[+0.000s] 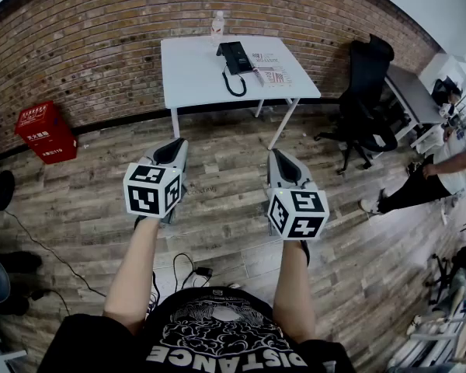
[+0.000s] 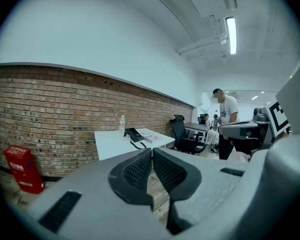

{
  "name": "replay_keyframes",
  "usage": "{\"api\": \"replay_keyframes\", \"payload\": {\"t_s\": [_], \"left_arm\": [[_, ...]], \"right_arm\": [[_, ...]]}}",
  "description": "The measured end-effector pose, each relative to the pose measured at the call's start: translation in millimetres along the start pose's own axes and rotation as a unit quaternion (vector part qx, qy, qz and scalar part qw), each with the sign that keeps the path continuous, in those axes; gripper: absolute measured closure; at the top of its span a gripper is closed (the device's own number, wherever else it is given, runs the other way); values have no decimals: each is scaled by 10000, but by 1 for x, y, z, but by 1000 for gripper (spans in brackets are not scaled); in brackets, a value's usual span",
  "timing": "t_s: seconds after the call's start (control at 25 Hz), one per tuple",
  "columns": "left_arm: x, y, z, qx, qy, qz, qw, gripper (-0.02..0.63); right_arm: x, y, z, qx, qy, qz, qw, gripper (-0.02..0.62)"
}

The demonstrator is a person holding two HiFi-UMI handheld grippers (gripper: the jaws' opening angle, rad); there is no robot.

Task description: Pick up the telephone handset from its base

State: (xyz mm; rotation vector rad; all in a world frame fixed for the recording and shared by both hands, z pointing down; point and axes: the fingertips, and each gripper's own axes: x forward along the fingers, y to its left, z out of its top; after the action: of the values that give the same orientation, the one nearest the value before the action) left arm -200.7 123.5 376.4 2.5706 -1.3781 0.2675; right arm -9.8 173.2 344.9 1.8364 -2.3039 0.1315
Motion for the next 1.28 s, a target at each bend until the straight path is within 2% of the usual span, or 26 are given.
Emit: {"api": "replay_keyframes", "payload": {"t_s": [0.24,0.72,0.92,1.28], "left_arm": [[16,9,1,-40,-21,-101,9999,589],[69,11,14,-71,-66,-254,9996,588],[105,15,18,-98,-48,-195,9997,588],[198,18,41,-100,8,32,9999,586]], "right_arm": [[16,5,-3,-26,27,8,10000,594],[53,-17,-4,-18,30,46,10000,594],[83,-38,-3,-32,7,172,9998,594],[161,-107,5,-21,-9,478,9989,594]]}}
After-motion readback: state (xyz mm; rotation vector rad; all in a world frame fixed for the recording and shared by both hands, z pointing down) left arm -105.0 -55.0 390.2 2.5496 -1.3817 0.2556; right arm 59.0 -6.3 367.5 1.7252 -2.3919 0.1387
